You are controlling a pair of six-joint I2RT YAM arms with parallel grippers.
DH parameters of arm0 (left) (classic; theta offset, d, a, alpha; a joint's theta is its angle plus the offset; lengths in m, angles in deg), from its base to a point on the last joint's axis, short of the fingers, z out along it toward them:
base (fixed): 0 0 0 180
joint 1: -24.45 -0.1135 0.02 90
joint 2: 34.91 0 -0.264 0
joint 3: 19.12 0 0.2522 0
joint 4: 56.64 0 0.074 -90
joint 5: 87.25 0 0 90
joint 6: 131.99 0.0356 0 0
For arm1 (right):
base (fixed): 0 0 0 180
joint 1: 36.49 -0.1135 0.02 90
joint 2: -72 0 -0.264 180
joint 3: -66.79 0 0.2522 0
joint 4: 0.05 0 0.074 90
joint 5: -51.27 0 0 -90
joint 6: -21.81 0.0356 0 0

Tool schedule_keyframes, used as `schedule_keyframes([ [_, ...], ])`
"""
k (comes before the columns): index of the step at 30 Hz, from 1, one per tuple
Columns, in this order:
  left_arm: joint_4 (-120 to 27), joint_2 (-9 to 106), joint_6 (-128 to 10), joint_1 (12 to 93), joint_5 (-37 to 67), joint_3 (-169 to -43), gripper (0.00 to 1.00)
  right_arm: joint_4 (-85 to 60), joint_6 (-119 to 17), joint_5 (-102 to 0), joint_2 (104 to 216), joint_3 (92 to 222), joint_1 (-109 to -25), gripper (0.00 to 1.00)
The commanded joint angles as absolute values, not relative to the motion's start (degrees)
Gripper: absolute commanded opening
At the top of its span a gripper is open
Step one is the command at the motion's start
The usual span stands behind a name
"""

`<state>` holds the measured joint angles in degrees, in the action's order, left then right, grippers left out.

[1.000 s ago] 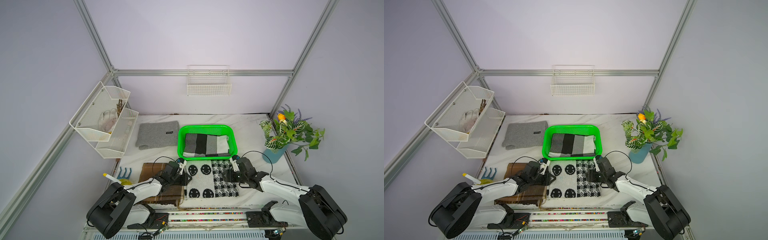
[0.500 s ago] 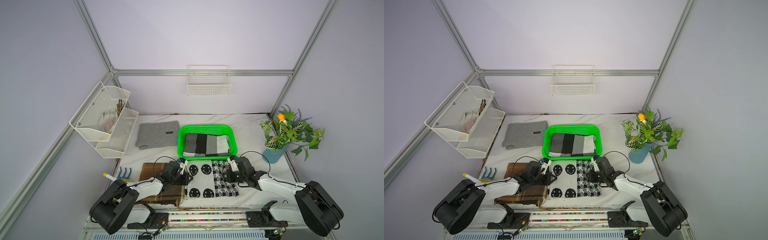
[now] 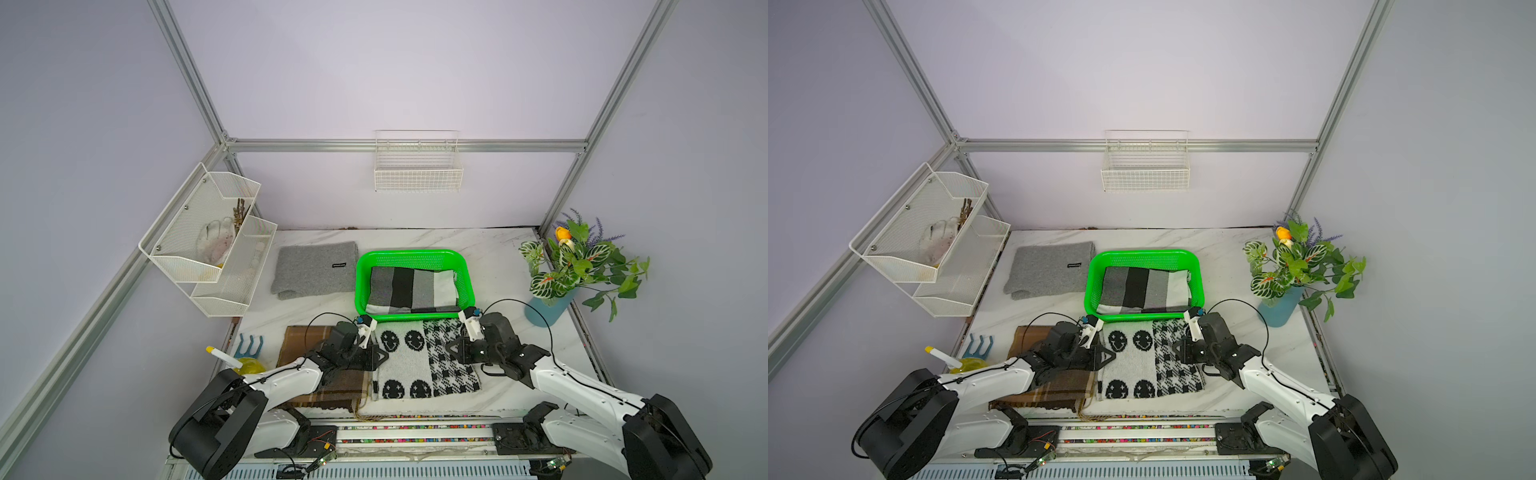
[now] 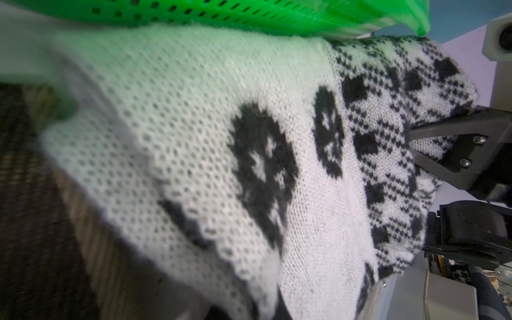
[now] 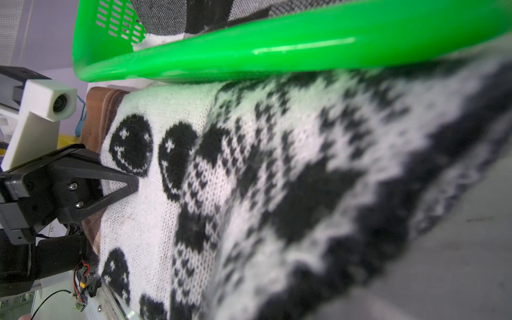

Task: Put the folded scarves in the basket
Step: Pick up the scarf at the center of the board, then place the scarf in the basket.

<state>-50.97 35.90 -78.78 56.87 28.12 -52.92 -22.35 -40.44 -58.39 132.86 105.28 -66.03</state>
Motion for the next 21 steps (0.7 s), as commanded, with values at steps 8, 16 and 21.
schedule_keyframes([
  [8, -44.6, 24.1, -81.0, 60.1, 29.0, -59.9, 0.00, -29.4, -42.1, -59.8, 124.0, 111.9, -66.7, 0.00],
  [16, -38.2, 18.2, -81.1, 60.3, 27.2, -66.9, 0.00, -35.7, -44.2, -60.5, 124.1, 122.3, -67.1, 0.00],
  [21, -34.9, 17.8, -80.8, 60.2, 25.2, -73.8, 0.00, -38.8, -44.8, -60.7, 126.9, 132.1, -67.1, 0.00],
])
